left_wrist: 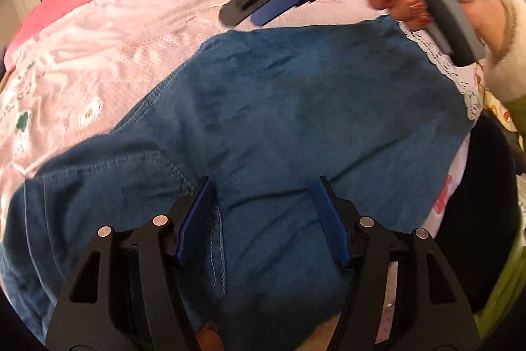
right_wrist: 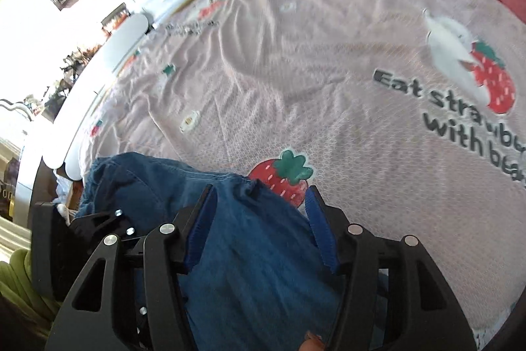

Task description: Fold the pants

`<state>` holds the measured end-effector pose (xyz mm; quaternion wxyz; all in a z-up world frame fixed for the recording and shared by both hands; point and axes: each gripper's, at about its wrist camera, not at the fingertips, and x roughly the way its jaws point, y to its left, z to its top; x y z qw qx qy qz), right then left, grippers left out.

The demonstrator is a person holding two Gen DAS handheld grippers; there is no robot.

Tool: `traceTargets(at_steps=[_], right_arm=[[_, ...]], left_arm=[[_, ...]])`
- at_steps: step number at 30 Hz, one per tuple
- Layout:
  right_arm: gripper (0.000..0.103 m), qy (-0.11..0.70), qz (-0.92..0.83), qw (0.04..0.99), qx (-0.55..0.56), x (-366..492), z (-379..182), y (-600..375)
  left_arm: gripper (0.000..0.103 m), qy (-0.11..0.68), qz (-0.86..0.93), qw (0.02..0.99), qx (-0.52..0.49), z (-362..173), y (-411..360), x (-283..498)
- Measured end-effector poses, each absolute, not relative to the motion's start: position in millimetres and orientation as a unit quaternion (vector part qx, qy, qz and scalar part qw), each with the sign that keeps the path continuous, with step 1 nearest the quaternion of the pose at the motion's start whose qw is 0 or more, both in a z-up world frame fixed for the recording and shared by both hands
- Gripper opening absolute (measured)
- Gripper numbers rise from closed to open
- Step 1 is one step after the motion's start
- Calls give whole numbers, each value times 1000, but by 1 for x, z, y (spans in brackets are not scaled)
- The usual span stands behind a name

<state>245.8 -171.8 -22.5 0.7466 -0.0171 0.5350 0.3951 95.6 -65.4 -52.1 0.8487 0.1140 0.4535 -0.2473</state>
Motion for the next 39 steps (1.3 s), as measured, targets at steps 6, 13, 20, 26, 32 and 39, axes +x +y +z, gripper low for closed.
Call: traceTargets(at_steps=[6,13,20,26,32,39], right_arm=[[42,549,431,717,14,240,-22,-166],[37,585,433,682,75,261,-33,-148],[4,570,407,709,81,267,-34,-155],[3,536,384,749,61,269,-31,-163],[4,539,379,750,54,268,-48,-167],[23,451,334,821,102,232,12,-289]], left_arm=[[55,452,-264,847,97,-53,-60,88],[55,450,-270,847,91,-55,-59,90],[56,449,-273,846,84,-55,-56,89],[56,450,-272,847,80,-53,-51,93],[56,452,-274,845,77,-53,-48,95],[63,435,-296,849,52,-27,-40,92]])
